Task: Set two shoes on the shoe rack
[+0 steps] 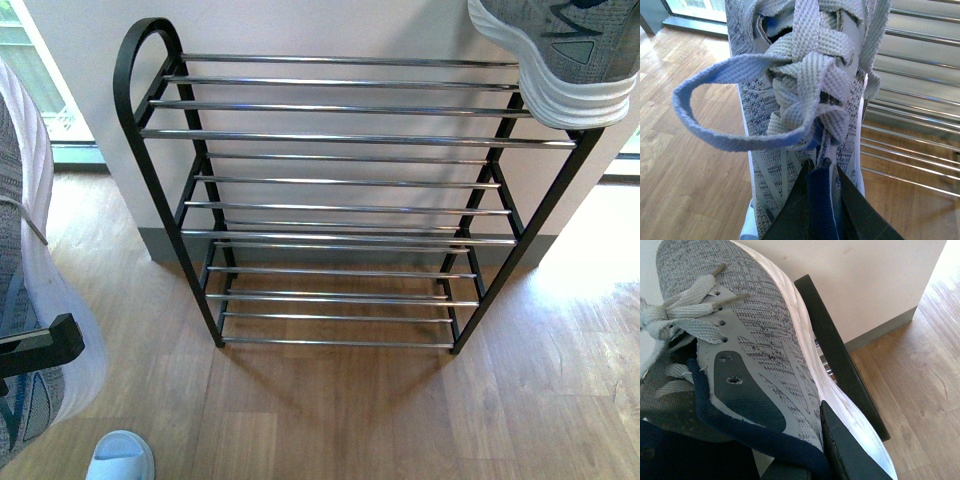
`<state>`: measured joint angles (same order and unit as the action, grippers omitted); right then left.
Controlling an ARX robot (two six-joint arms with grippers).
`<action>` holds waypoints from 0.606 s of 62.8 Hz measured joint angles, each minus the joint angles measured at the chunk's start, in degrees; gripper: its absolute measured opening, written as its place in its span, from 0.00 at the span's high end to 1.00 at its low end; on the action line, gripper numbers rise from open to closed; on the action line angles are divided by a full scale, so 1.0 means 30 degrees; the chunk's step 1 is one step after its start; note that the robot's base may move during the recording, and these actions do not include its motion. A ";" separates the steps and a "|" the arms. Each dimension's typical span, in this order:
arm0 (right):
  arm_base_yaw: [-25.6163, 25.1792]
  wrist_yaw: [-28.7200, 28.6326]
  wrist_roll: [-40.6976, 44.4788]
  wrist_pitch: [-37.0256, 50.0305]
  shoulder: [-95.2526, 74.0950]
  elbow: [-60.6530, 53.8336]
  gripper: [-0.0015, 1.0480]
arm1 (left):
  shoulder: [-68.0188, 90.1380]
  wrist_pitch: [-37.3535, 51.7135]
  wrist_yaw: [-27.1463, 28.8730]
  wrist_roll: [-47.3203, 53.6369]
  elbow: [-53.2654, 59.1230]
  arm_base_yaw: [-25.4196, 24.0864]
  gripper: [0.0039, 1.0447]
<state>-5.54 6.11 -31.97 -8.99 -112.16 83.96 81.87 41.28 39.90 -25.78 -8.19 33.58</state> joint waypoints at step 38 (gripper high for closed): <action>0.0510 -0.1596 -0.0976 0.0780 0.2630 -0.1807 0.99 | 0.0000 0.0000 0.0000 0.0000 0.0000 0.0000 0.98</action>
<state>-4.01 1.32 -34.89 -6.66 -104.27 78.54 81.87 41.28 39.90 -25.78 -8.19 33.58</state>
